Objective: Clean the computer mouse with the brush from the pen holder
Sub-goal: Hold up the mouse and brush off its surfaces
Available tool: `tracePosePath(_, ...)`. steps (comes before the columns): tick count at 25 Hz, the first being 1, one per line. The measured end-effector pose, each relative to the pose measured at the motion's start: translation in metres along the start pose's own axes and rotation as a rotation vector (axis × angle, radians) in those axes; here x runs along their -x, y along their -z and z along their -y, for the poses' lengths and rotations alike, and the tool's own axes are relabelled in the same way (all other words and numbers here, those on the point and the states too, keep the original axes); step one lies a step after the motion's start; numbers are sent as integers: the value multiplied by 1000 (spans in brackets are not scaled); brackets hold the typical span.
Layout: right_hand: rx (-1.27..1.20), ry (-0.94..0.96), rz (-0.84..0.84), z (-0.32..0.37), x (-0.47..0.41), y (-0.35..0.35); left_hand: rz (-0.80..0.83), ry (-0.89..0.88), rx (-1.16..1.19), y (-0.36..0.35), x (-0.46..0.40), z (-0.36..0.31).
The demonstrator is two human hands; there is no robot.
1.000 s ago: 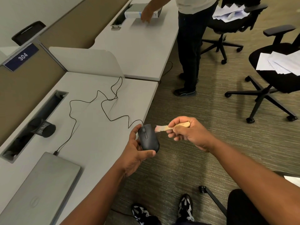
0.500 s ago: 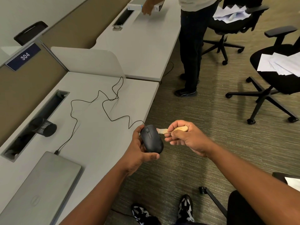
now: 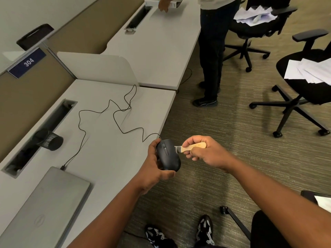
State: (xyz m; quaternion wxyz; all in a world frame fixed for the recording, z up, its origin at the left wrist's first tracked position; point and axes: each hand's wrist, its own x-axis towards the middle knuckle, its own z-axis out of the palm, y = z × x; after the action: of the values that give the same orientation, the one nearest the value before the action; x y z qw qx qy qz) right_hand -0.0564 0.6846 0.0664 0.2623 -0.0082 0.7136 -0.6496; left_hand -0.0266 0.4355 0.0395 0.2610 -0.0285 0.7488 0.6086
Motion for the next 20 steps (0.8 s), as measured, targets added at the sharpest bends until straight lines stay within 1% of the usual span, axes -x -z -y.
tracePosePath(7,0,-7,16,4,3,0,15,3,-161,2,1,3)
tracePosePath(15,-56,-4,14,1,3,0,52,14,-272,4,-2,7)
tracePosePath(18,-76,-4,25,-2,3,1,54,16,-268,4,-2,9)
tracePosePath(20,-133,9,25,-3,3,2,42,7,-231,3,-1,10)
